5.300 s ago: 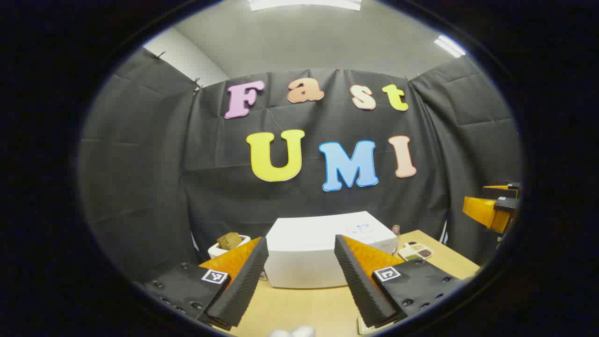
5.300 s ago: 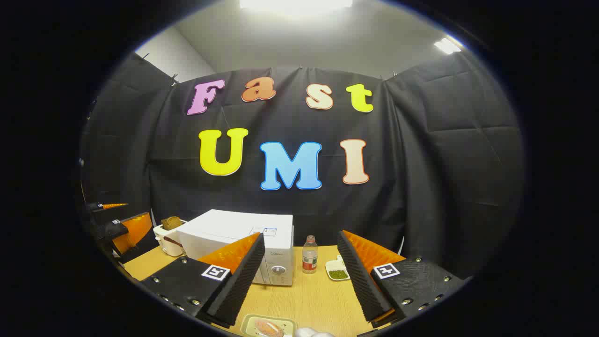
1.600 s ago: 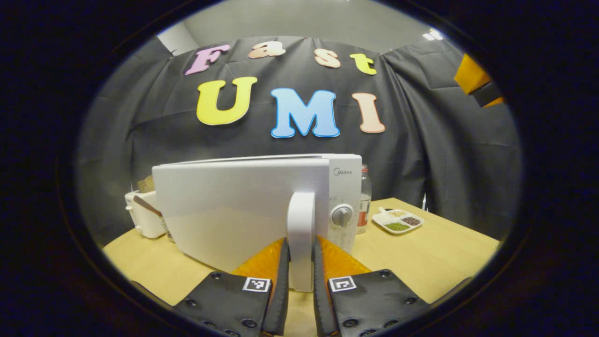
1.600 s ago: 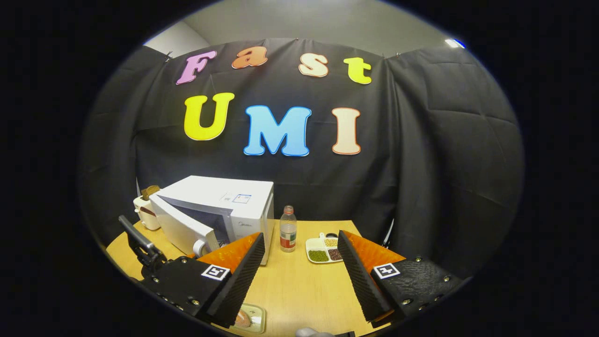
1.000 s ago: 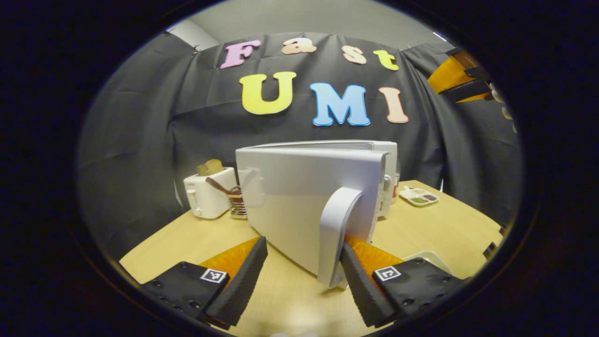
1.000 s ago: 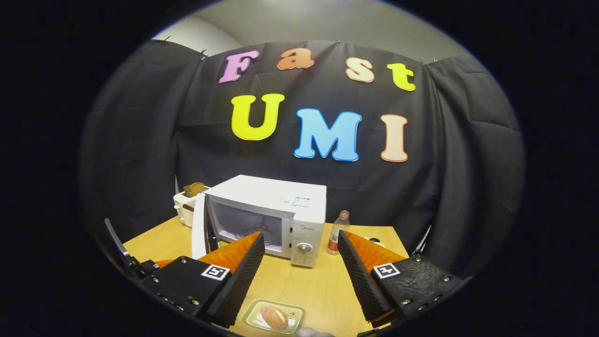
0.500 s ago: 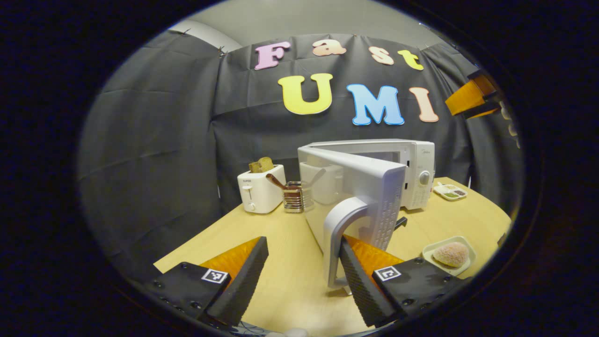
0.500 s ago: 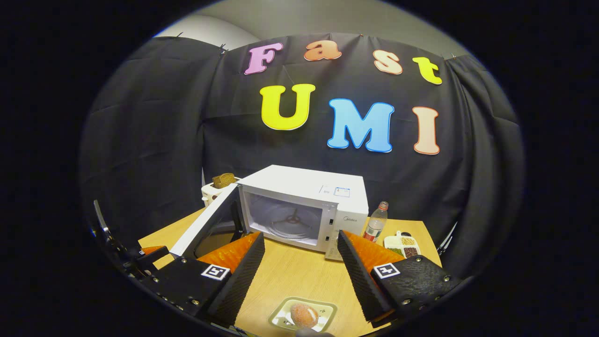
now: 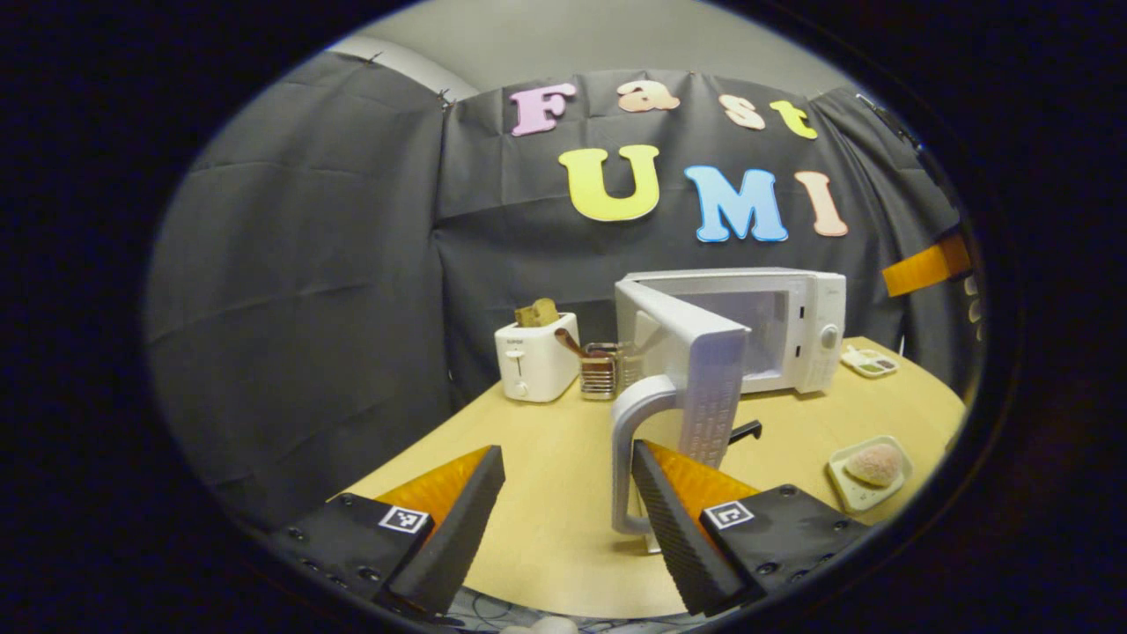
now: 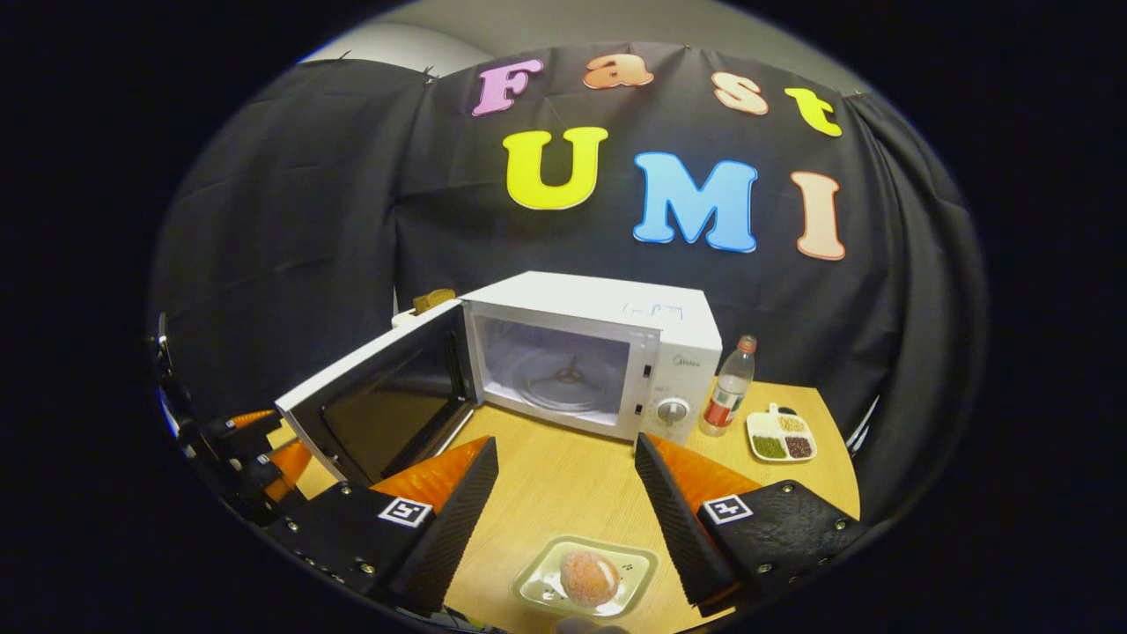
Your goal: Open the microwave oven with the left hand, put the food in, and close the microwave oven.
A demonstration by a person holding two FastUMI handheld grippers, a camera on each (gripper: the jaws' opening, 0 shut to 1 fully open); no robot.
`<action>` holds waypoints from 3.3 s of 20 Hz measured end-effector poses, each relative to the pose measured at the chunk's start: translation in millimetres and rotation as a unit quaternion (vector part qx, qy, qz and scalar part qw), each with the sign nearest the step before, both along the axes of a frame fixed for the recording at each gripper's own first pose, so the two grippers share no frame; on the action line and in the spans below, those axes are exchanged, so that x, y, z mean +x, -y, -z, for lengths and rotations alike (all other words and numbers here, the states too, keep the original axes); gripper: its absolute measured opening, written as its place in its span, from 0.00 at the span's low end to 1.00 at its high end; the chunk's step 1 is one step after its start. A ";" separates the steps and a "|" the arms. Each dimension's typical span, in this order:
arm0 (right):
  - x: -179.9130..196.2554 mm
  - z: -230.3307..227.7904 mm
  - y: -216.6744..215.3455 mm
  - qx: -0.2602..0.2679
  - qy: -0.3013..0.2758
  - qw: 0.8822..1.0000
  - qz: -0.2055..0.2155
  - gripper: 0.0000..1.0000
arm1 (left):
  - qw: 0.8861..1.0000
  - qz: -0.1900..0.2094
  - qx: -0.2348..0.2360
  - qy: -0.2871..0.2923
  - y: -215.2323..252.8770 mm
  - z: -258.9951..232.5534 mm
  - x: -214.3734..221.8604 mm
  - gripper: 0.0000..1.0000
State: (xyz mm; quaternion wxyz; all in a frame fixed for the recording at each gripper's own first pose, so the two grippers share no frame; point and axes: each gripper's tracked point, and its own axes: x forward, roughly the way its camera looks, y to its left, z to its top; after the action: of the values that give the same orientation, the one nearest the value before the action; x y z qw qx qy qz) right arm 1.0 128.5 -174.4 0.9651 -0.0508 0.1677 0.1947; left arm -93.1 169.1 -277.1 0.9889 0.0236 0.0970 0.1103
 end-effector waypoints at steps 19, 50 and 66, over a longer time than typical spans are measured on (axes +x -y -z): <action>-14.1 203.0 37.4 -0.087 -0.141 0.986 0.005 0.96 | 0.993 0.058 -0.032 0.101 69.0 -187.8 42.6 0.95; 214.2 80.8 -123.0 0.217 -0.119 0.958 0.143 0.71 | 0.994 0.079 -0.020 0.073 43.2 -177.6 91.3 1.00; 312.2 104.9 -131.4 0.206 -0.072 0.938 0.269 0.93 | 0.996 0.045 0.009 0.073 14.7 -177.2 97.4 0.98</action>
State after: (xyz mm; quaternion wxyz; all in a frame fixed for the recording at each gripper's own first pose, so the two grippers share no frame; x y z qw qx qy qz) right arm 313.2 259.9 -279.4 0.9560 0.2107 0.2004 -0.0390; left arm 4.3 154.4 -99.9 0.9970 0.0293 0.0228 0.0676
